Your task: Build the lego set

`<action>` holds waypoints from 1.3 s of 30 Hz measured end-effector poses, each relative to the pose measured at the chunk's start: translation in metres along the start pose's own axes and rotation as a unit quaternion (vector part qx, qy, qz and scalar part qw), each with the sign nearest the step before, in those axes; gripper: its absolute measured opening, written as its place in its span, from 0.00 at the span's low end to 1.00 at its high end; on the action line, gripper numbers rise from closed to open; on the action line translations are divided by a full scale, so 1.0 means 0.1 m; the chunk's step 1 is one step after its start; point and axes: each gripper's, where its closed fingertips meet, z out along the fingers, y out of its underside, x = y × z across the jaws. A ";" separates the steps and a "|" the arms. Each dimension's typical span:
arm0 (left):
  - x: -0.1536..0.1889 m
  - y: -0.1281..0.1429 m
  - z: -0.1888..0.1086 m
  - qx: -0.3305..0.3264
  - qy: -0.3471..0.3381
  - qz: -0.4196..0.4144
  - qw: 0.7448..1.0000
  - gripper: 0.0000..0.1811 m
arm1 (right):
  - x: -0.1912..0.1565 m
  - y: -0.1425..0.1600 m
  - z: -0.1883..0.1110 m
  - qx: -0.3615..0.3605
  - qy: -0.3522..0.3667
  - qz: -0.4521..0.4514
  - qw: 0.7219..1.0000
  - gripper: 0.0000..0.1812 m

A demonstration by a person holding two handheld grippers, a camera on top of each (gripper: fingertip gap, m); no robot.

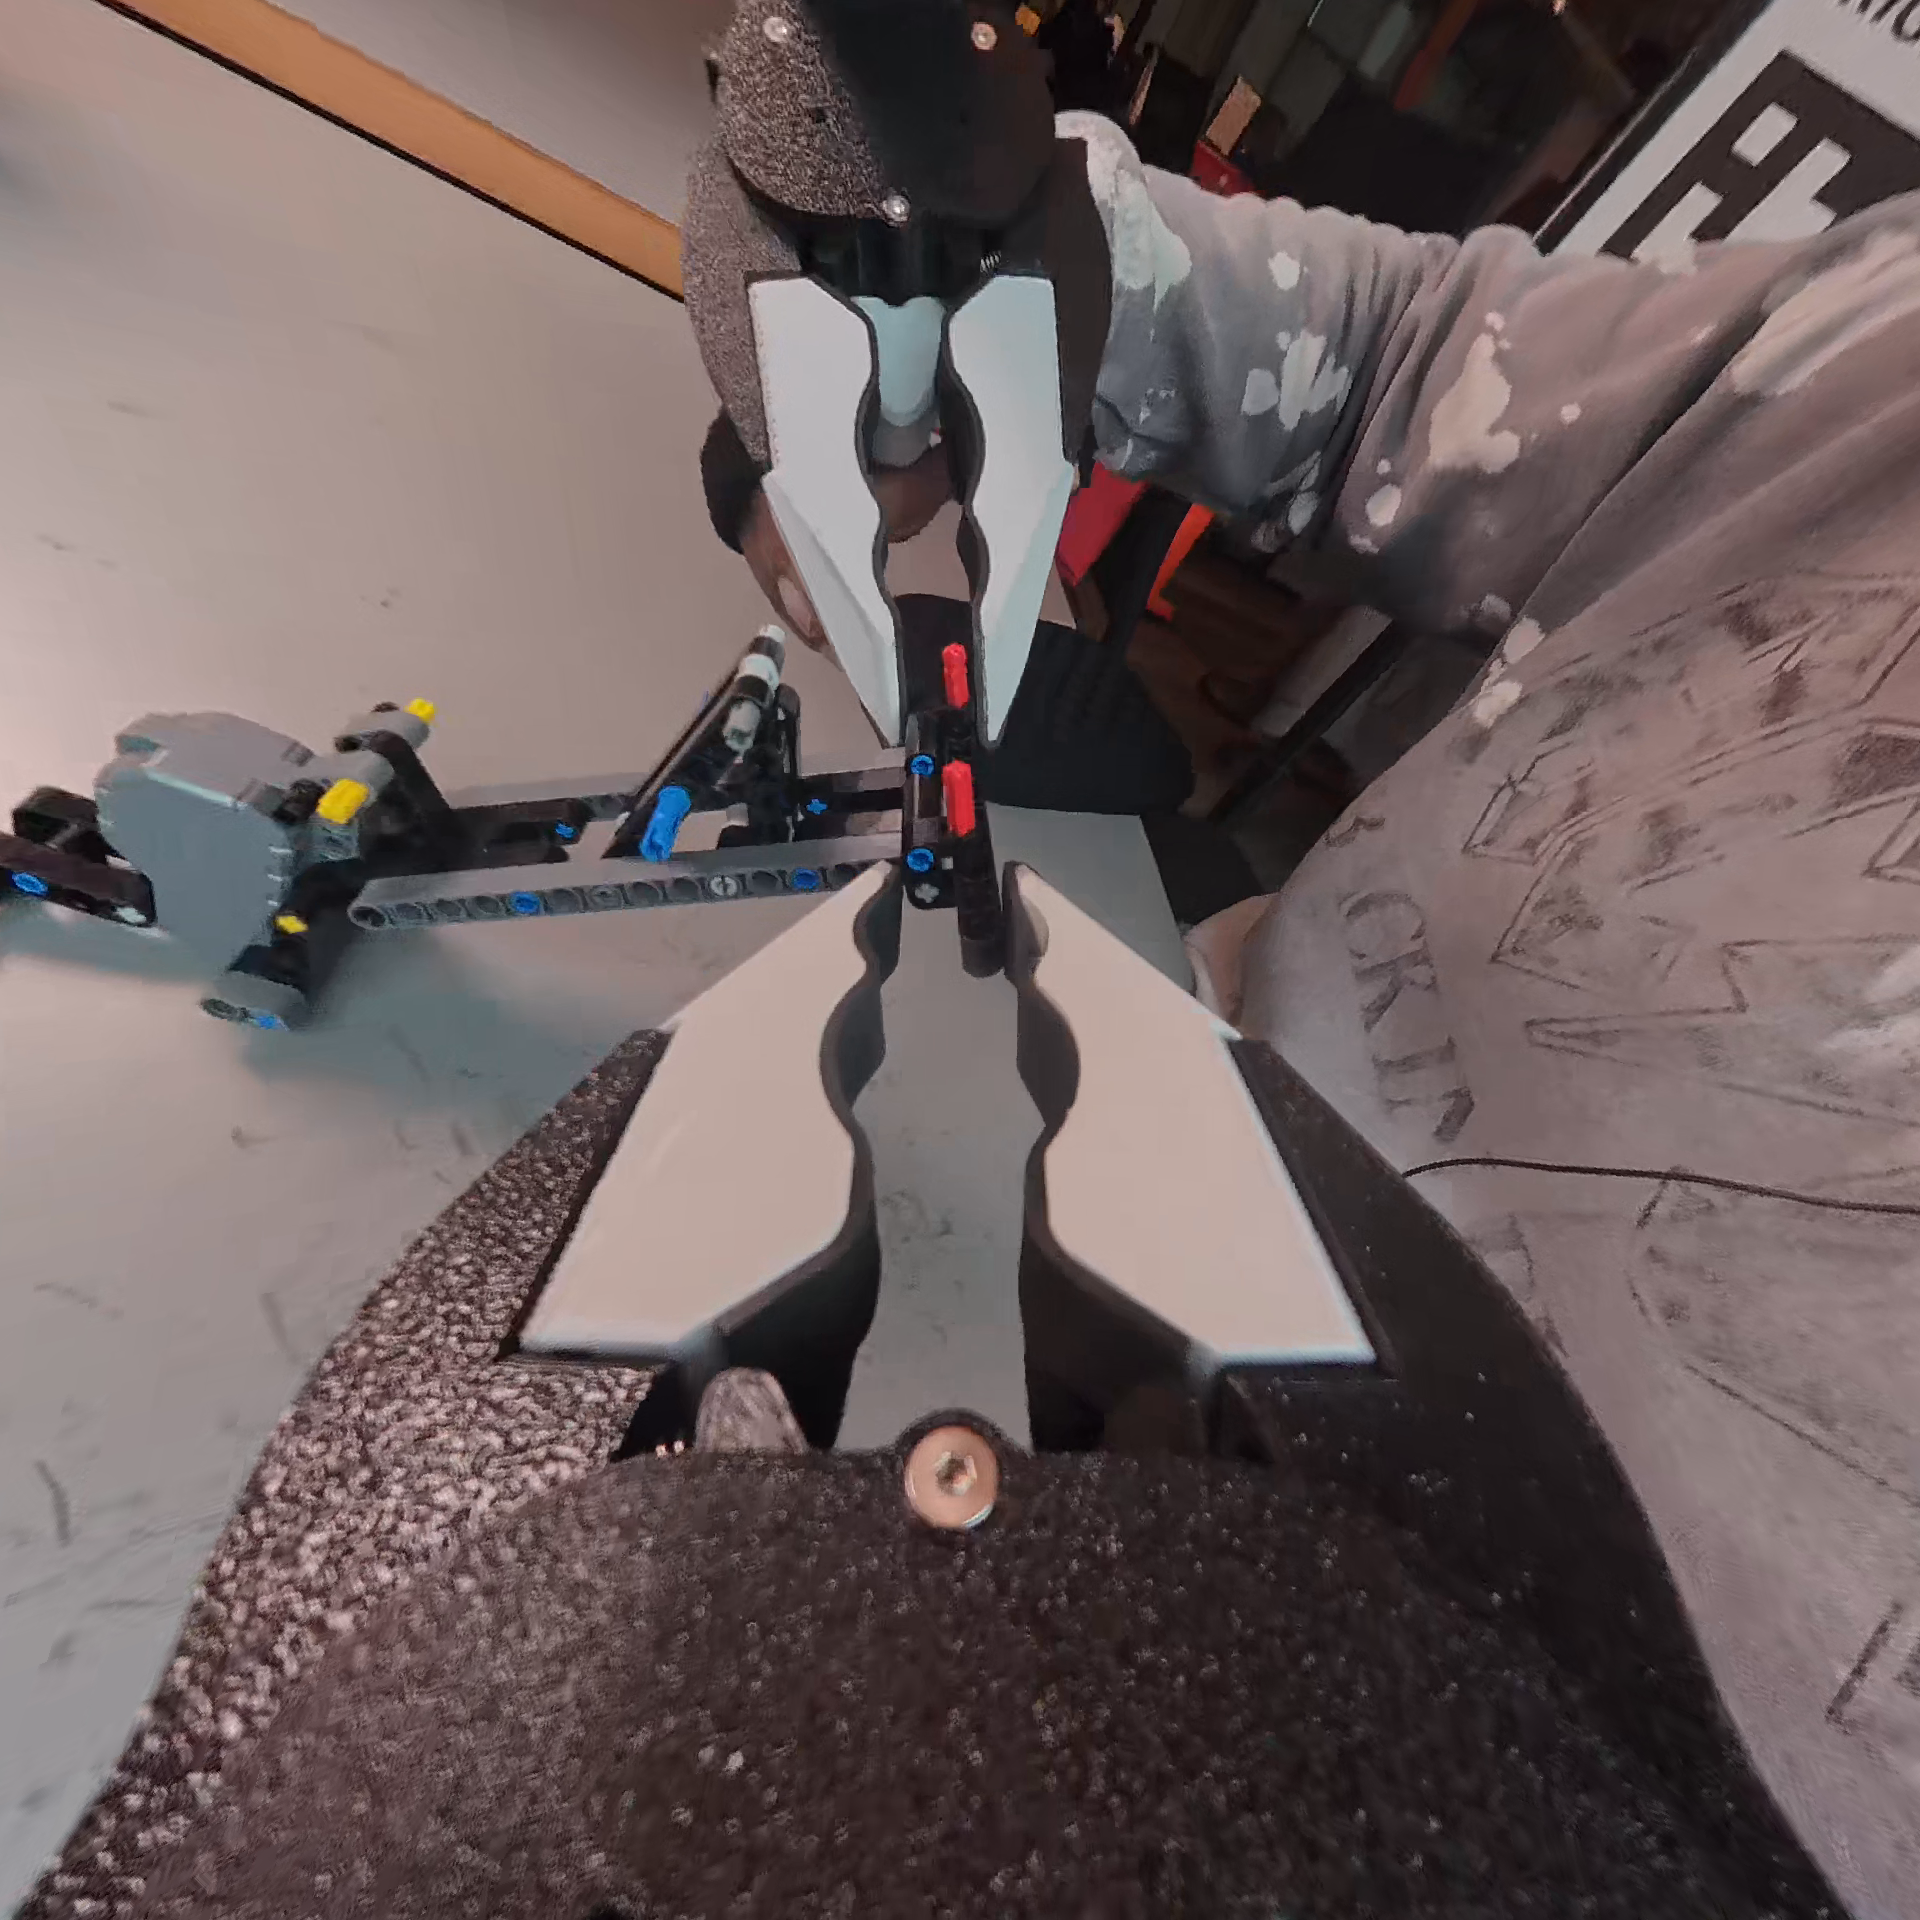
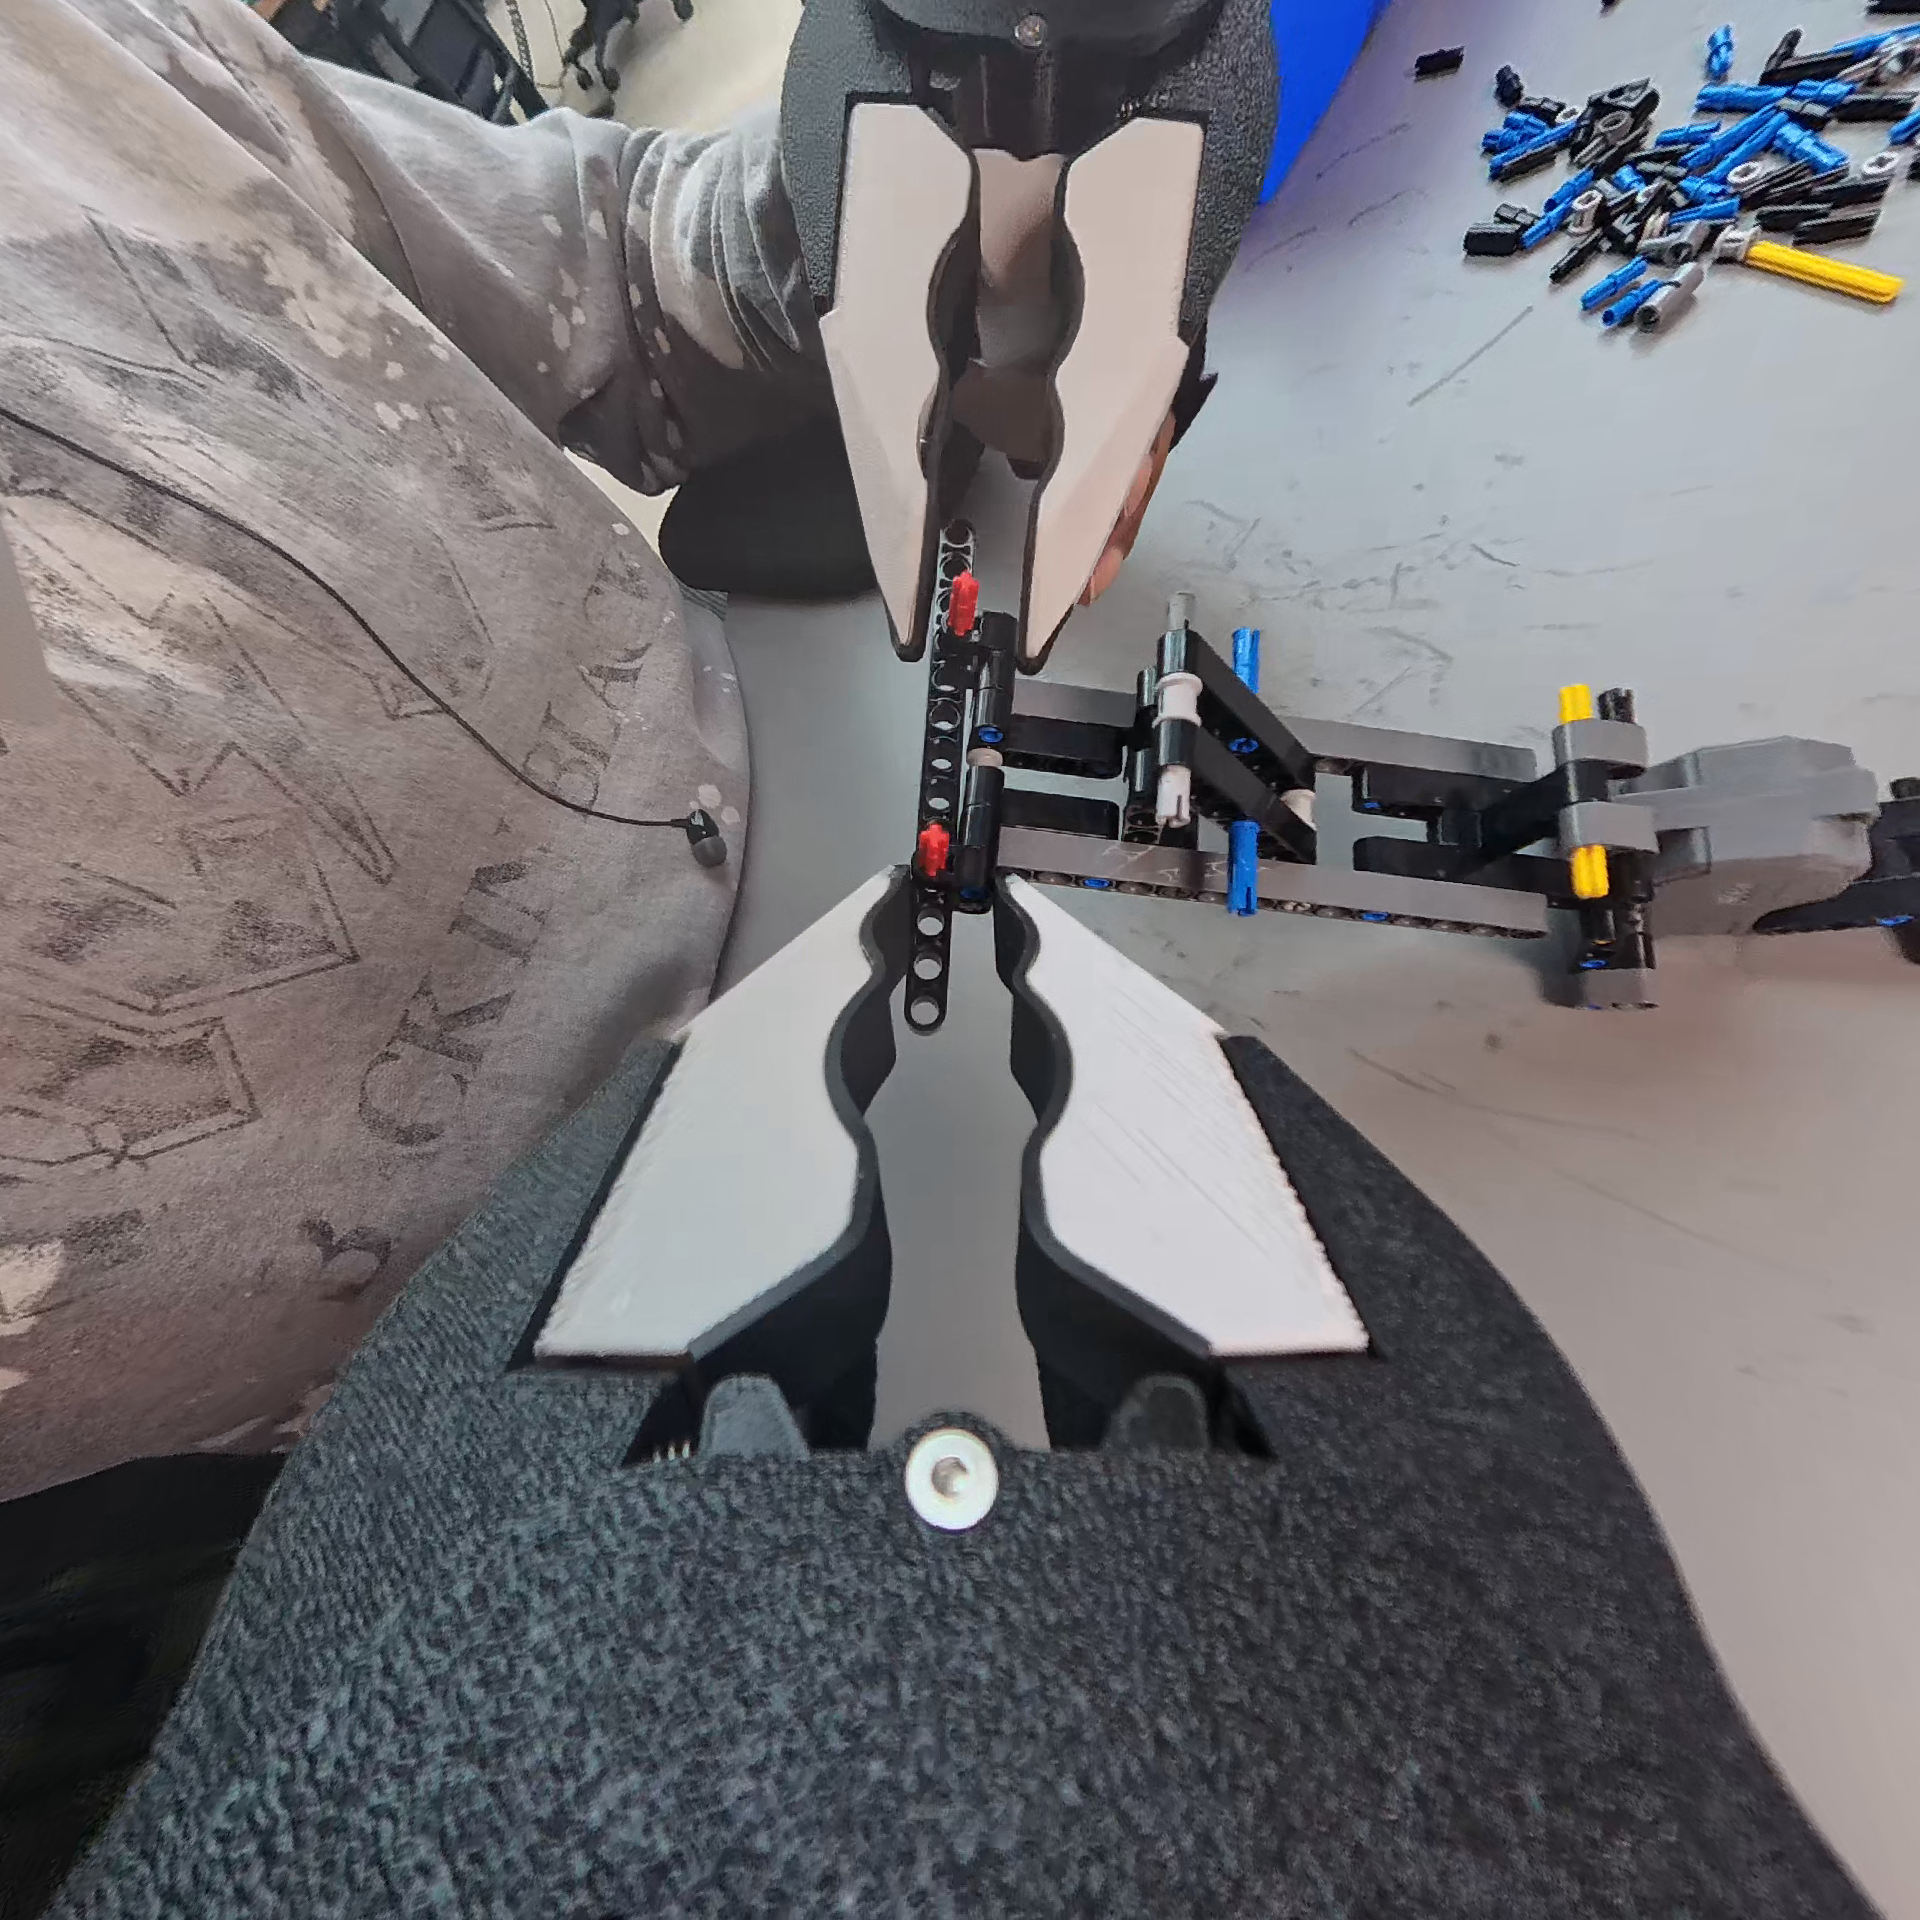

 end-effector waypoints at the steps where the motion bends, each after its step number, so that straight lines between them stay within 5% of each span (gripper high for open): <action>1: -0.01 -0.01 0.01 0.008 0.007 -0.018 1.000 0.10 | 0.00 0.01 0.01 -0.001 0.001 -0.005 1.000 0.08; 17: -0.13 -0.04 0.06 0.046 -0.003 -0.038 0.998 0.09 | 0.03 0.02 -0.07 0.018 0.038 -0.059 0.997 0.15; 24: -0.17 -0.07 0.01 0.058 0.000 -0.055 0.997 0.08 | 0.11 -0.01 -0.14 0.016 0.237 -0.228 0.944 0.23; 28: -0.19 -0.08 -0.02 0.061 -0.001 -0.056 0.997 0.08 | 0.05 -0.09 -0.17 0.077 0.293 -0.261 0.917 0.10; 39: -0.20 -0.06 -0.02 0.061 0.000 -0.047 0.997 0.08 | 0.13 -0.06 -0.21 0.158 0.207 -0.133 0.956 0.06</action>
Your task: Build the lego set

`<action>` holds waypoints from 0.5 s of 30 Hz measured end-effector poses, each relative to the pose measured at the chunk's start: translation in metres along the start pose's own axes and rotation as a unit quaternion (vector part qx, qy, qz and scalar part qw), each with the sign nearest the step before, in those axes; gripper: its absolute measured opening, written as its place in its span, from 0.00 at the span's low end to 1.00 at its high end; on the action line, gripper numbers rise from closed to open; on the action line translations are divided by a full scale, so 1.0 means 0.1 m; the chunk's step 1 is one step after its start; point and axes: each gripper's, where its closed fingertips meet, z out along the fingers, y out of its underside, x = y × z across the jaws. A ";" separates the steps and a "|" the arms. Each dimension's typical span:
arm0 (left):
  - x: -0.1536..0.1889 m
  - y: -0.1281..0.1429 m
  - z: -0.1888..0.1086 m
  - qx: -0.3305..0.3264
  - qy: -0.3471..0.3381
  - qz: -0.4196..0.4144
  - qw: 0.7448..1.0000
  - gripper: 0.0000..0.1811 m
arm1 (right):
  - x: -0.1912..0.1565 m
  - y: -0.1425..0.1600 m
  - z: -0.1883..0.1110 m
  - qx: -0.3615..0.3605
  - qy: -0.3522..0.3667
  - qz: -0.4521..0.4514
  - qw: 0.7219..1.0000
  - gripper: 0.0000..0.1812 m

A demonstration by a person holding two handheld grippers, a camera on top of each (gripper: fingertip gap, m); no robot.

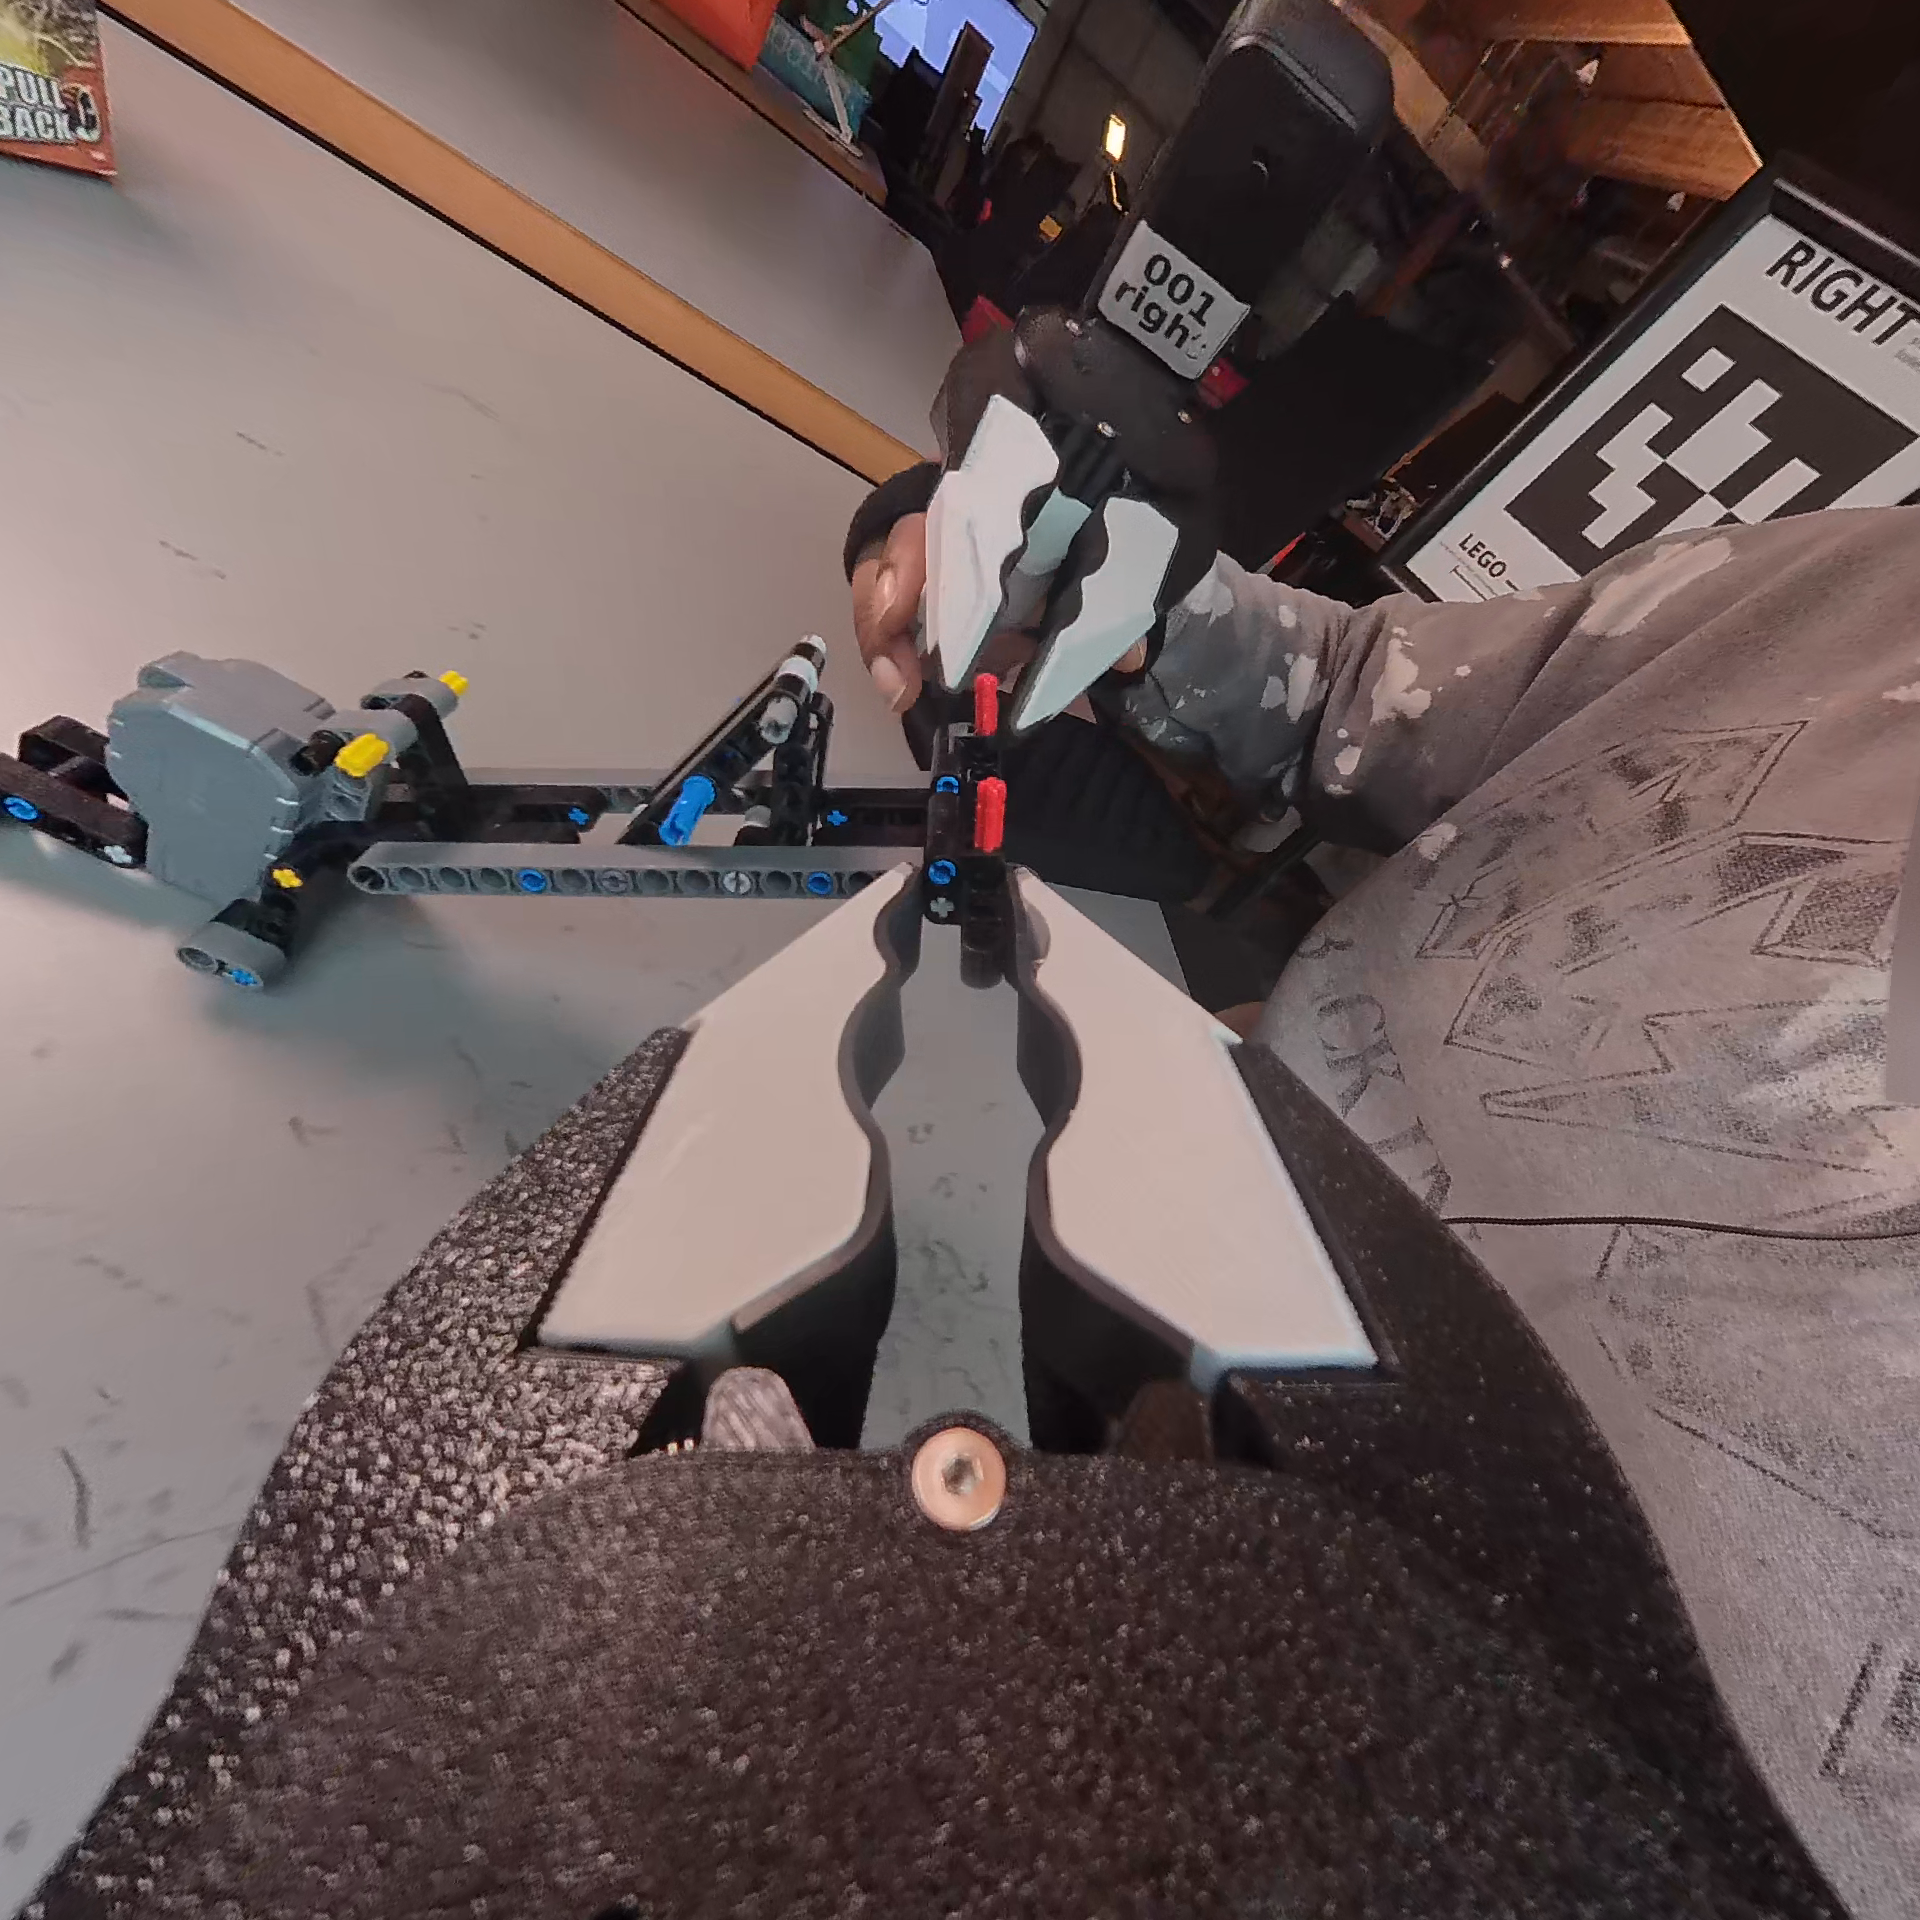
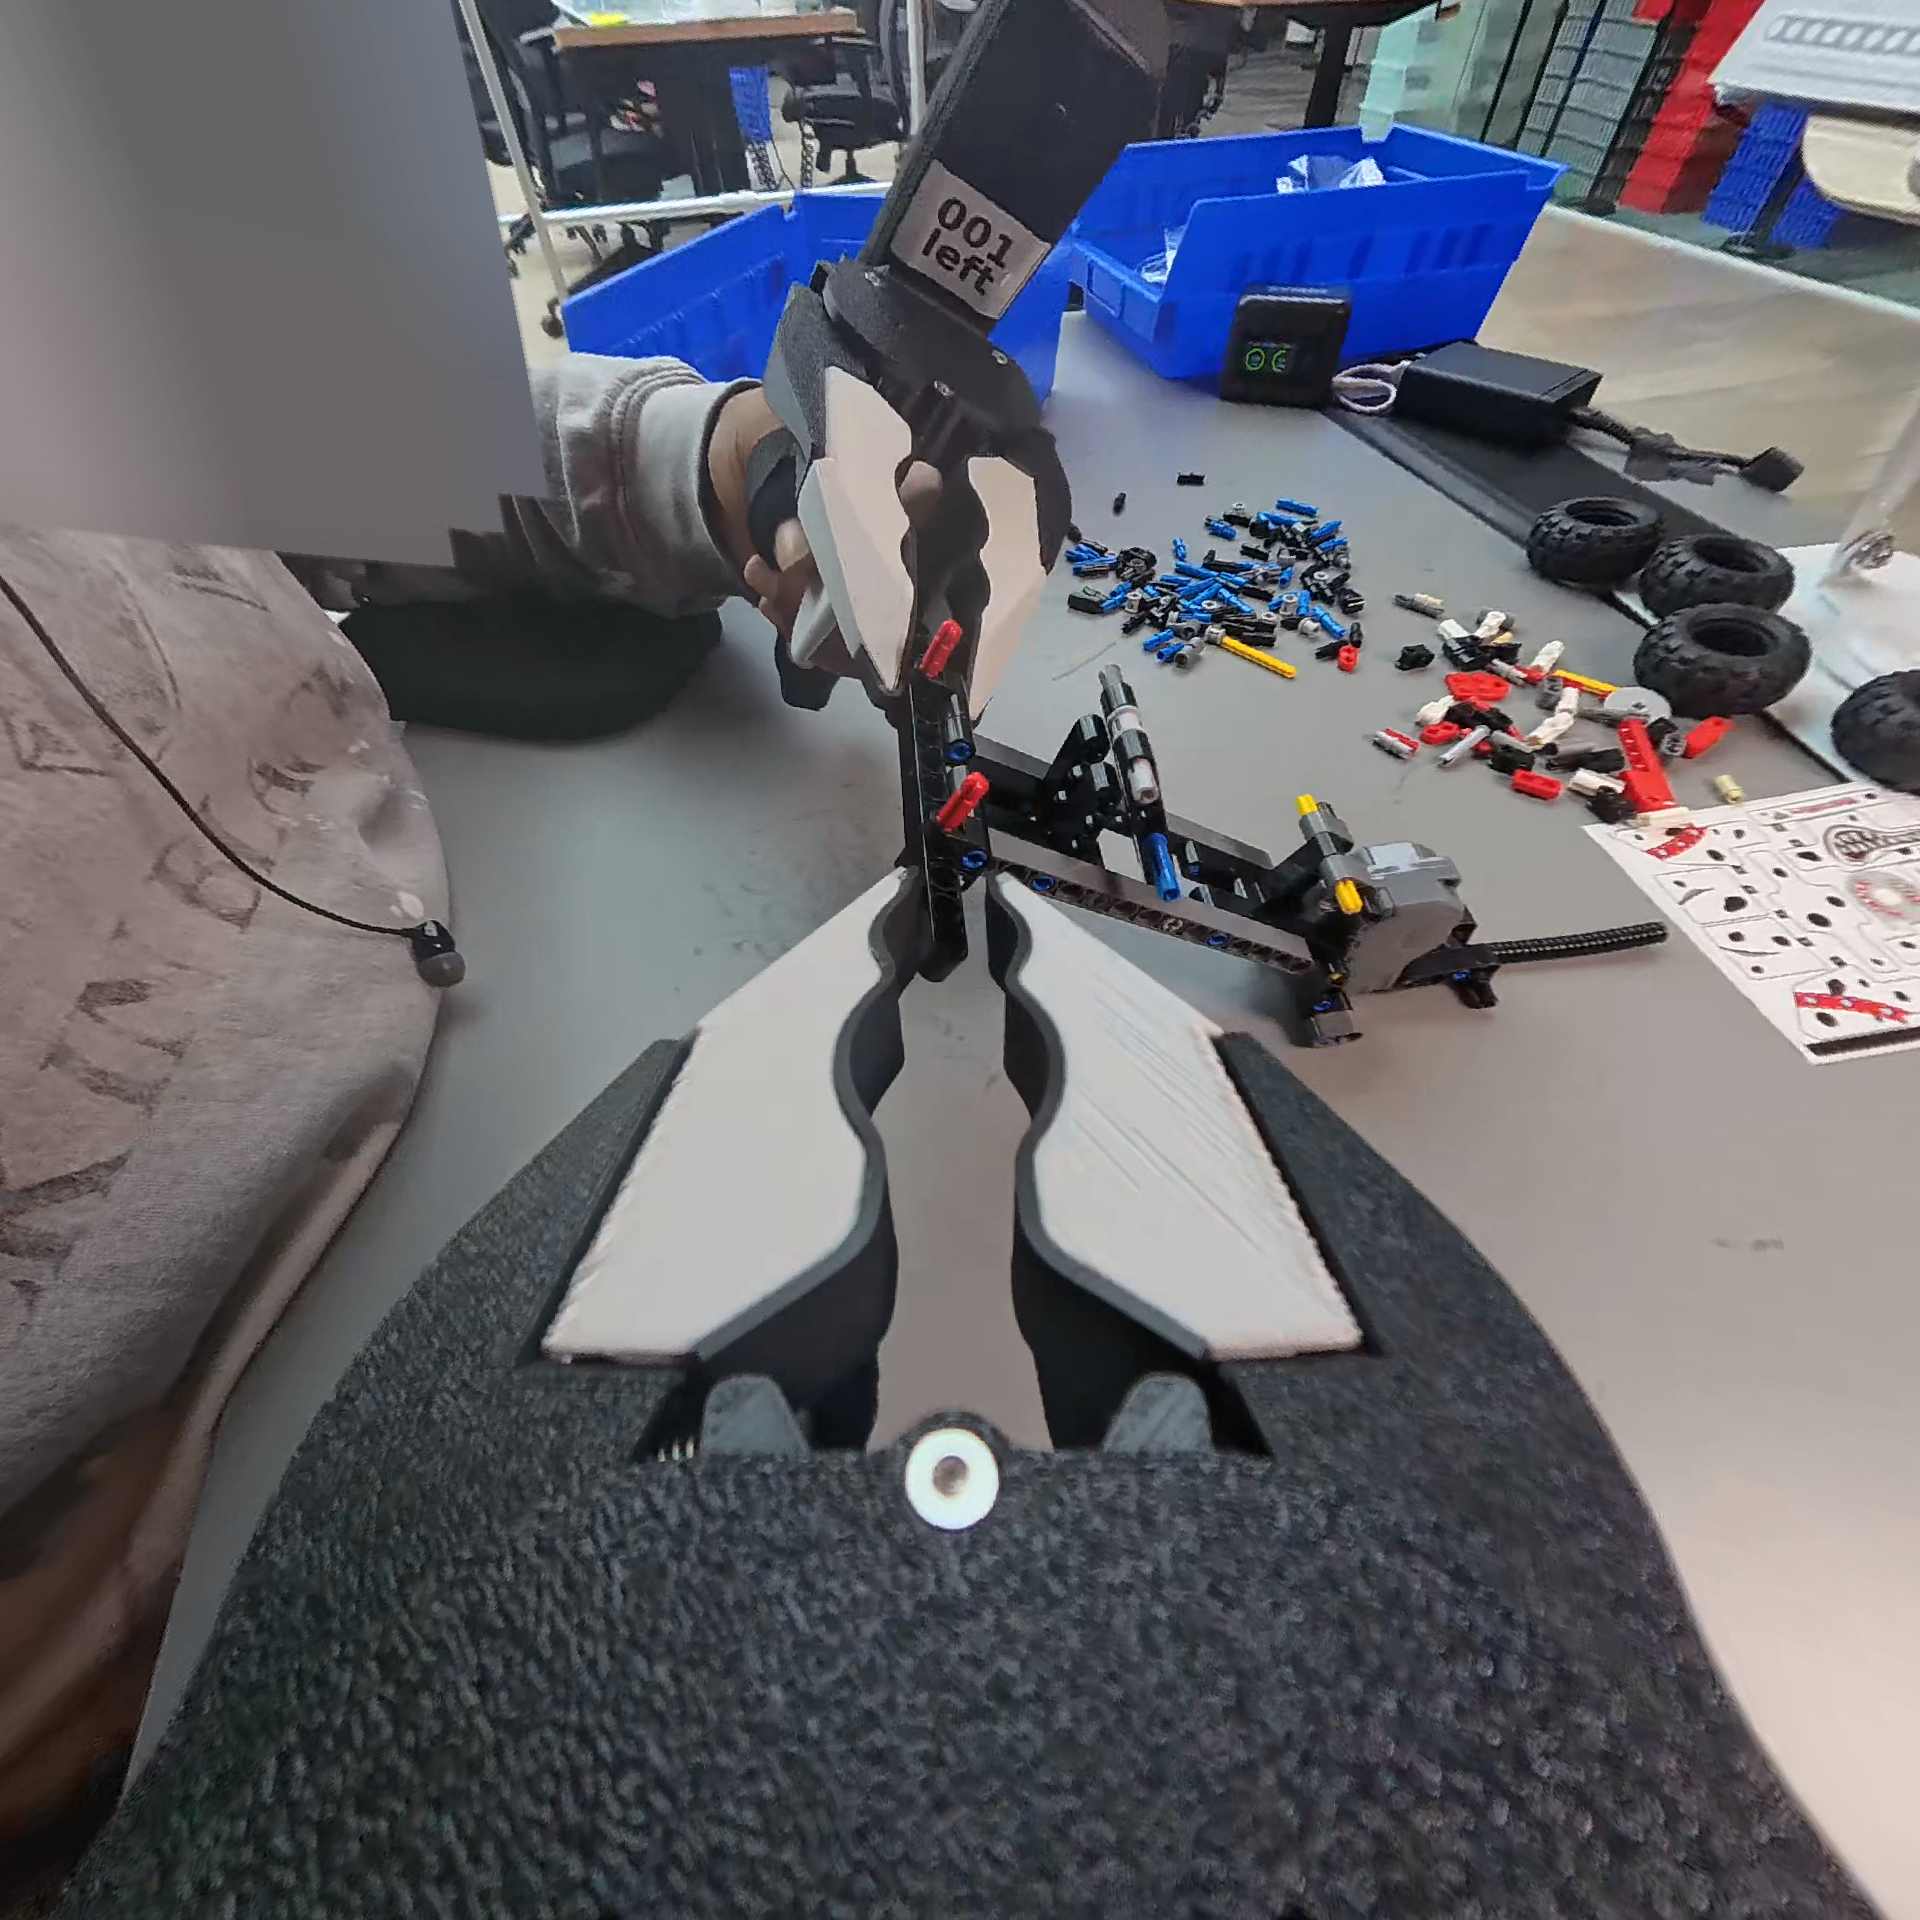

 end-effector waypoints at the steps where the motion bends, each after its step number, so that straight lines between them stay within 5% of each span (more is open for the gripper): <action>1: -0.01 0.00 0.00 0.001 -0.002 0.000 1.000 0.08 | 0.01 0.00 0.01 0.002 -0.001 0.009 1.000 0.06; 15: -0.03 -0.03 -0.03 0.015 0.002 0.003 1.000 0.08 | -0.02 0.03 0.20 0.046 -0.029 0.123 0.991 0.16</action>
